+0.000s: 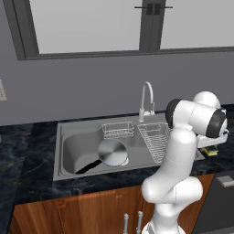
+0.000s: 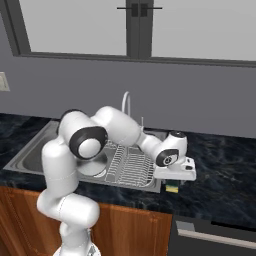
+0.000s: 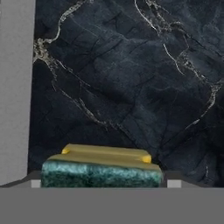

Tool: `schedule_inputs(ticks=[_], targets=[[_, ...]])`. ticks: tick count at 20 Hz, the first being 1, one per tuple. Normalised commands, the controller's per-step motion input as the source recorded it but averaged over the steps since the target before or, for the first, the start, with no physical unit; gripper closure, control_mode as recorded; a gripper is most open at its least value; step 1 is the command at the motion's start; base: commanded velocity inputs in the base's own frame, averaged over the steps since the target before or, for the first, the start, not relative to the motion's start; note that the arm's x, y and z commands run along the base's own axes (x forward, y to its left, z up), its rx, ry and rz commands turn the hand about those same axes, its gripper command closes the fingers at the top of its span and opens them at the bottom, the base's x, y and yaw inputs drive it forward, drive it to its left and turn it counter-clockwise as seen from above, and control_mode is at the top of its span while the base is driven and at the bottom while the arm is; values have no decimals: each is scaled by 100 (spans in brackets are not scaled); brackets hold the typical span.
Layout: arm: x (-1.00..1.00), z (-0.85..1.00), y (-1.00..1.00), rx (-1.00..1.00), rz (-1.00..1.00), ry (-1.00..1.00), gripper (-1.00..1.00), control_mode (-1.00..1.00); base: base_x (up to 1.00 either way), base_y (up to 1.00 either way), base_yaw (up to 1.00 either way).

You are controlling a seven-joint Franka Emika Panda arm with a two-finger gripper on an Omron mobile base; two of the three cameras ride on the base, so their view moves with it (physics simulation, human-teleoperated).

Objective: Pick the pan and sponge and place them into the sink. Then turn on the water.

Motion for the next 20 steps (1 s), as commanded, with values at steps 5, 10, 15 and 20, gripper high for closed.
schedule_inputs(ticks=[5, 10, 15, 20], targets=[[2, -9, -11, 4, 0, 0, 100, -100, 0, 0, 0], [-4, 0, -5, 5, 0, 0, 100, -100, 0, 0, 0], [-8, 10, -4, 4, -2, 0, 100, -100, 0, 0, 0], [-12, 42, -1, 3, -2, 0, 100, -100, 0, 0, 0]])
